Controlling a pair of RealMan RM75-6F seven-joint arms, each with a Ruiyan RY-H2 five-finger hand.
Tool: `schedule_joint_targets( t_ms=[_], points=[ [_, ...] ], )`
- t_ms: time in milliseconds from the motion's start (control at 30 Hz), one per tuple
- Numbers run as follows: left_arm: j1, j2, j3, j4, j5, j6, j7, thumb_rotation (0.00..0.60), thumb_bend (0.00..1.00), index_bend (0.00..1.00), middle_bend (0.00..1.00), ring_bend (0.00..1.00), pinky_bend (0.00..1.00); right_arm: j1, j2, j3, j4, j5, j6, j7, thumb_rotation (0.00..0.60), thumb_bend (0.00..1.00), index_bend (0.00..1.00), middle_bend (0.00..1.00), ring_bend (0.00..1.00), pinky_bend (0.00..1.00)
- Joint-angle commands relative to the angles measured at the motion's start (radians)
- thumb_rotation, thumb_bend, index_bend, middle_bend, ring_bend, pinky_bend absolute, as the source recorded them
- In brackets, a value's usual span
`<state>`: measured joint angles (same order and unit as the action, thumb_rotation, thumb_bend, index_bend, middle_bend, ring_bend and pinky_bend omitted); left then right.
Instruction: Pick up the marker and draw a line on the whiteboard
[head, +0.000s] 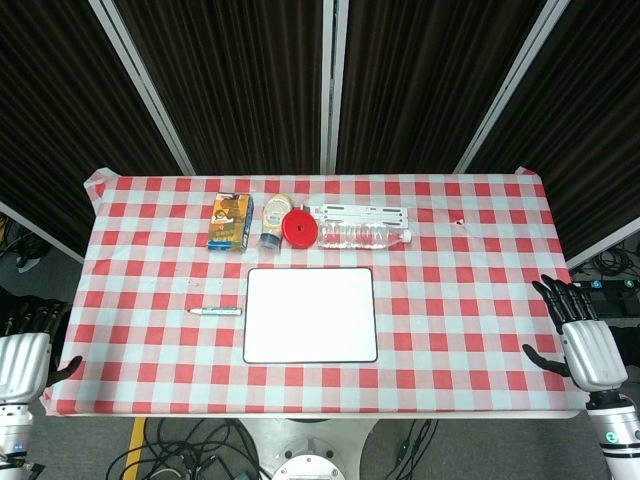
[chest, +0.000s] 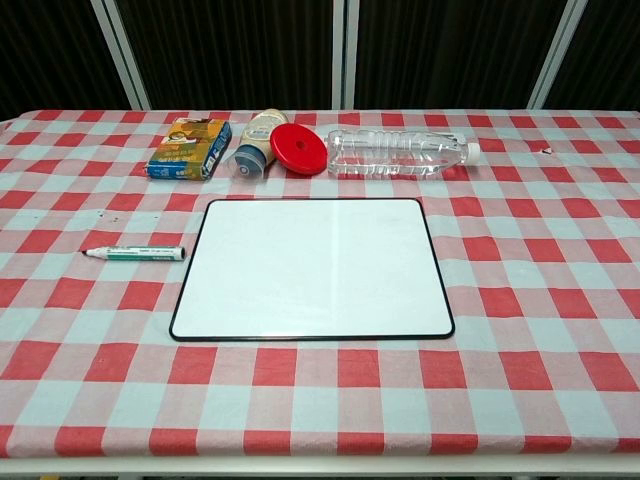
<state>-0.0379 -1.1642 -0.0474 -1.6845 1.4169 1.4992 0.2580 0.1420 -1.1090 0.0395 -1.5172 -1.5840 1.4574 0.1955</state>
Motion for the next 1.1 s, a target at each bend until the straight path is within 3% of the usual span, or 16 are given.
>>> schedule_joint_targets(
  t_ms=[33,367,633,800,867,967,1100],
  points=[
    [-0.002,-0.002,0.000,0.002,-0.003,-0.003,0.000,0.600,0.17,0.21,0.21,0.17,0.11,0.002,-0.002,0.001,-0.001,0.002,-0.003,-0.002,0.600,0.10,0.00,0.02,0.00,0.00],
    [-0.020,-0.003,-0.006,0.013,0.012,-0.014,-0.003,0.600,0.17,0.21,0.21,0.17,0.11,0.002,0.007,0.004,-0.003,-0.001,0.007,-0.001,0.600,0.10,0.00,0.02,0.00,0.00],
    [-0.156,0.019,-0.064,0.011,0.026,-0.149,0.030,0.600,0.17,0.21,0.21,0.18,0.15,0.013,0.044,0.030,-0.022,-0.003,0.026,-0.026,0.600,0.10,0.00,0.03,0.00,0.00],
    [-0.283,0.006,-0.111,-0.002,-0.012,-0.299,0.099,0.600,0.16,0.28,0.23,0.32,0.60,0.012,0.056,0.032,-0.031,-0.004,0.030,-0.027,0.600,0.10,0.00,0.02,0.00,0.00],
    [-0.334,-0.028,-0.133,0.001,-0.021,-0.337,0.122,0.600,0.17,0.33,0.29,0.43,0.73,0.009,0.058,0.032,-0.032,0.002,0.033,-0.027,0.600,0.10,0.00,0.02,0.00,0.00],
    [-0.399,-0.091,-0.149,0.008,-0.054,-0.405,0.138,0.600,0.17,0.39,0.40,0.62,0.83,0.003,0.060,0.027,-0.032,0.008,0.031,-0.026,0.600,0.10,0.00,0.03,0.00,0.00],
    [-0.482,-0.192,-0.157,0.041,-0.152,-0.500,0.216,0.600,0.19,0.40,0.43,0.70,0.87,-0.007,0.062,0.022,-0.031,0.022,0.027,-0.023,0.600,0.10,0.00,0.03,0.00,0.00]
  ],
)
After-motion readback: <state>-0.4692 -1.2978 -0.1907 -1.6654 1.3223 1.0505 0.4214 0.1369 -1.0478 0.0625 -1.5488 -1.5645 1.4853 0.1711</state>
